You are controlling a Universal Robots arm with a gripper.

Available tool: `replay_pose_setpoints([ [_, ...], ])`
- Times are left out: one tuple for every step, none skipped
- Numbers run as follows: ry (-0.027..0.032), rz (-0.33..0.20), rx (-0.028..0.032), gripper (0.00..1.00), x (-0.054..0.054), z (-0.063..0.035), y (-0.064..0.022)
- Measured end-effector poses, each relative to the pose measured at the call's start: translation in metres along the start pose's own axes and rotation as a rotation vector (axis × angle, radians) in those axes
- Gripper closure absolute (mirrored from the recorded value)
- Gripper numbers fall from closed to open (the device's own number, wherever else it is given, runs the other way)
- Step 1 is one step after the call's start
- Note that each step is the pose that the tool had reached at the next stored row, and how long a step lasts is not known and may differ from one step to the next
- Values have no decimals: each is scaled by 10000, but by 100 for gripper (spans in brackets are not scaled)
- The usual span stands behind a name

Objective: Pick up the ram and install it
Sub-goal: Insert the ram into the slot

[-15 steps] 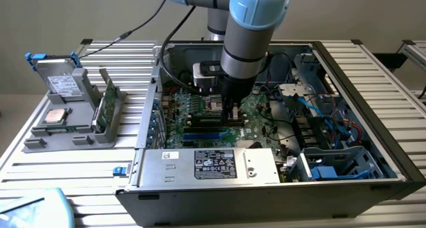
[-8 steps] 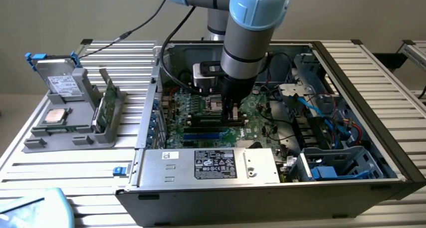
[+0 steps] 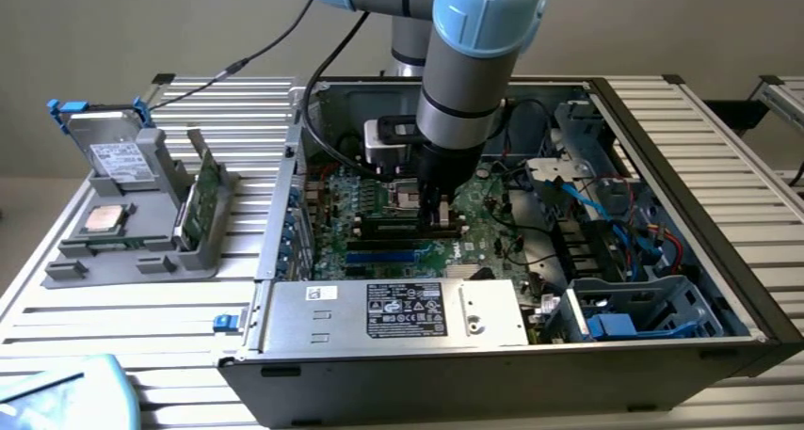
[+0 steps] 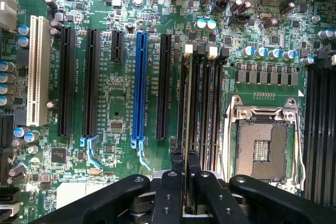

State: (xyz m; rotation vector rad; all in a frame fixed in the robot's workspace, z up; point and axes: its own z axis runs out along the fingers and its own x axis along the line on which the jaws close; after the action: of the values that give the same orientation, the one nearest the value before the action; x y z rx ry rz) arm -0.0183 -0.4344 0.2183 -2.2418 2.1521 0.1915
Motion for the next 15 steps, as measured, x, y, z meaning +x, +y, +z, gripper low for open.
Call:
replay_pose_setpoints([
  [1,0,0,86,0,0,0],
  [1,0,0,84,0,0,0],
  [1,0,0,78,0,0,0],
  [1,-1,0,78,0,0,0],
  [1,0,0,72,0,0,0],
  [1,0,0,66,0,0,0],
  [1,0,0,60,0,0,0],
  [0,0,0,55,0,0,0],
  [1,-1,0,55,0,0,0],
  [0,0,0,49,0,0,0],
  [-1,0,0,49,0,-1,0],
  [1,-1,1,42,-2,-8,0],
  [1,-1,4,42,-5,-27,2],
  [0,0,8,42,-12,-65,7],
  [1,-1,10,42,-18,-109,12],
])
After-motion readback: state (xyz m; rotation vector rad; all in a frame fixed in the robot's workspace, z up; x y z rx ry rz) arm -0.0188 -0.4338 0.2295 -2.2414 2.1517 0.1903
